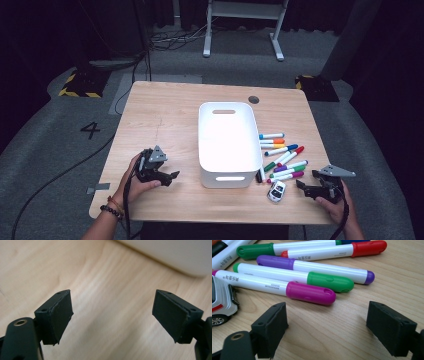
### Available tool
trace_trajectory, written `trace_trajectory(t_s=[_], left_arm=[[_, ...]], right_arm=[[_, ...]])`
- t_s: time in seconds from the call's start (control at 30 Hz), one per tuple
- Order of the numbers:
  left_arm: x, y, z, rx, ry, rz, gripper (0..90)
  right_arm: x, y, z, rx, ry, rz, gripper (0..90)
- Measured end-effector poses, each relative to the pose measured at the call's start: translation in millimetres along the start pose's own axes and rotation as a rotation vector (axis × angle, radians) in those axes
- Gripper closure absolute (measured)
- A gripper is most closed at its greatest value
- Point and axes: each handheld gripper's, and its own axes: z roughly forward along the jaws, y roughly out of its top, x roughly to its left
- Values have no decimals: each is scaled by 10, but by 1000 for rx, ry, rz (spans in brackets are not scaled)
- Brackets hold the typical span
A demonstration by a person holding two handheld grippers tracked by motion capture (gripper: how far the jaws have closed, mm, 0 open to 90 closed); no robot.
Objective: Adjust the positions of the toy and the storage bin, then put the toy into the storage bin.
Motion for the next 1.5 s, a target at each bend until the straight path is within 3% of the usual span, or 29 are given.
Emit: trace_trajectory(t_s=[0.17, 0.27, 0.33, 0.5, 0.83, 1.23, 1.5], left_arm=[[-2, -169, 56, 58, 5, 12, 170], [26, -240, 65, 15, -40, -18, 163], [30, -259, 62, -2, -28, -6, 162], [11, -265, 60, -1, -20, -21, 156], [23, -259, 63, -2, -12, -12, 153], [28, -252, 71, 3, -25, -15, 146], [29, -252, 71, 3, -25, -14, 145]], right_arm=[[-4, 0, 3, 2, -3, -11, 169], [-5, 0, 3, 3, -4, -12, 169], [-3, 0, 3, 2, -3, -10, 169], [-5, 0, 3, 2, -3, -12, 169], [-10, 3, 7, 2, -2, -14, 169], [-13, -3, -7, 2, 3, -7, 190], [-26, -19, -95, -54, 22, -17, 248]])
